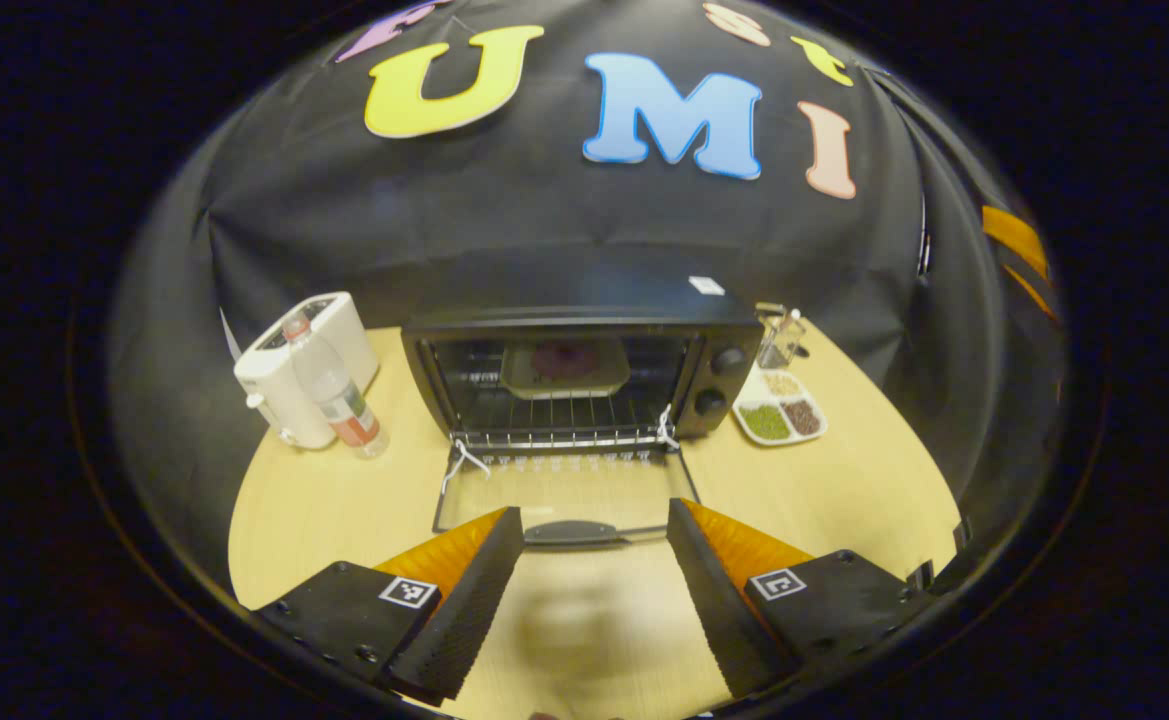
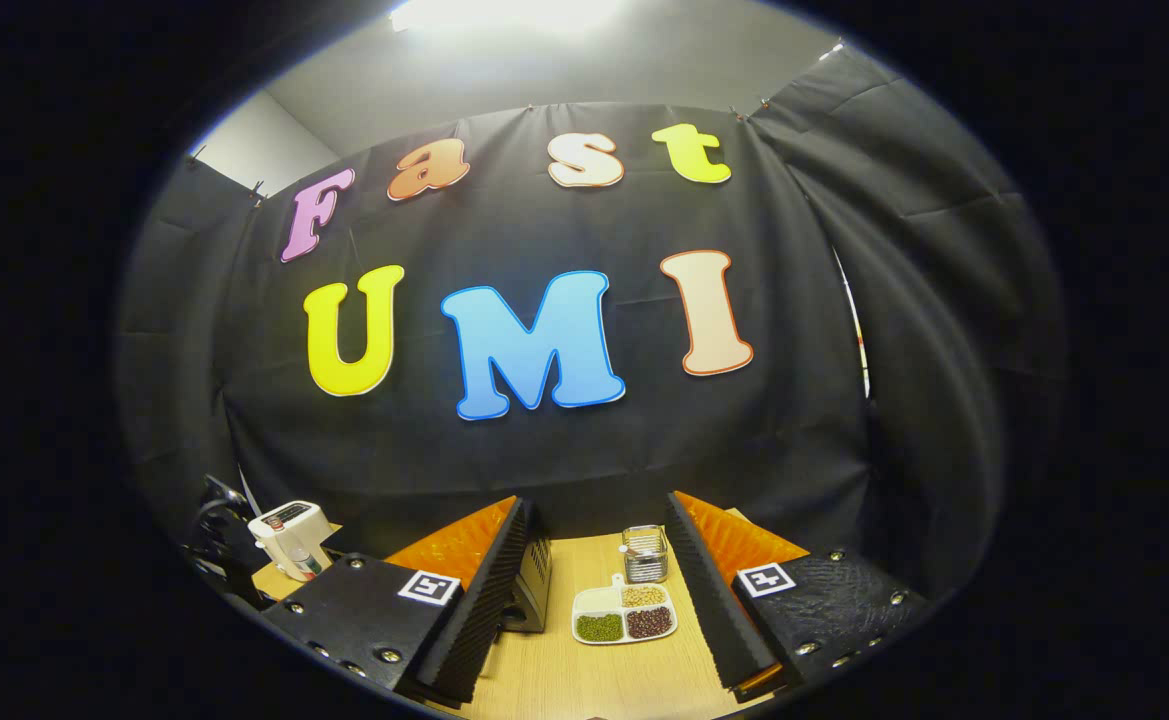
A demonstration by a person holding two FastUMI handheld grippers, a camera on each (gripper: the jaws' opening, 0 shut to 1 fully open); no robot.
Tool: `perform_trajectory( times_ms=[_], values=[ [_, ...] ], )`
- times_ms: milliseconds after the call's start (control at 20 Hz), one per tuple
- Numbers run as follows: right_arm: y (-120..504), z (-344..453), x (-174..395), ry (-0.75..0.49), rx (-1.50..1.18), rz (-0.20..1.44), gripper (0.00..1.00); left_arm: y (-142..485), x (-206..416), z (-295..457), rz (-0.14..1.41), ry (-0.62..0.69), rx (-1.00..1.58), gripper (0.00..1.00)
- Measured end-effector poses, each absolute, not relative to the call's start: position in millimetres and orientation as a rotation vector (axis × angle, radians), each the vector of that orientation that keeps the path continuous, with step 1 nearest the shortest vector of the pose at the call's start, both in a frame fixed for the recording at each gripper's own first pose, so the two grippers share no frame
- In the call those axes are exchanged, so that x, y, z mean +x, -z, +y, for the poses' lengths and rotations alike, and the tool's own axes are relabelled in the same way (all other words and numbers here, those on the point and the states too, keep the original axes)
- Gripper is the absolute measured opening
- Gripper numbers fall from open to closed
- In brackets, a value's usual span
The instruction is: Open the electric oven with the left hand, put the food in, and close the electric oven.
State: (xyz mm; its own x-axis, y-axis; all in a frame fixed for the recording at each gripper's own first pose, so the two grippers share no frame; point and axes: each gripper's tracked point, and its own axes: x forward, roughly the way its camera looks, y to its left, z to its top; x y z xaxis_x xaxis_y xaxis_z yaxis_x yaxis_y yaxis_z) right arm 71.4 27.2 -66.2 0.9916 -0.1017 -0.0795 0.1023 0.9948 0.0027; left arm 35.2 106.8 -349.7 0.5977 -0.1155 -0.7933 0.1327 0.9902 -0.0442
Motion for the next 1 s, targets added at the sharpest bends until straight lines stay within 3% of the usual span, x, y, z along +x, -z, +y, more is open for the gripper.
perform_trajectory(
  times_ms=[400, 1000],
  values=[
    [76.5, -3.1, 61.8, 0.168, -0.007, 0.11, 0.9, 434.0, 11.9, 116.0, 1.197, 0.118, 0.028, 1.0],
    [80.5, -27.1, 44.7, 0.234, -0.027, 0.136, 0.89, 491.2, 34.0, 130.7, 1.336, 0.131, 0.142, 0.98]
  ],
)
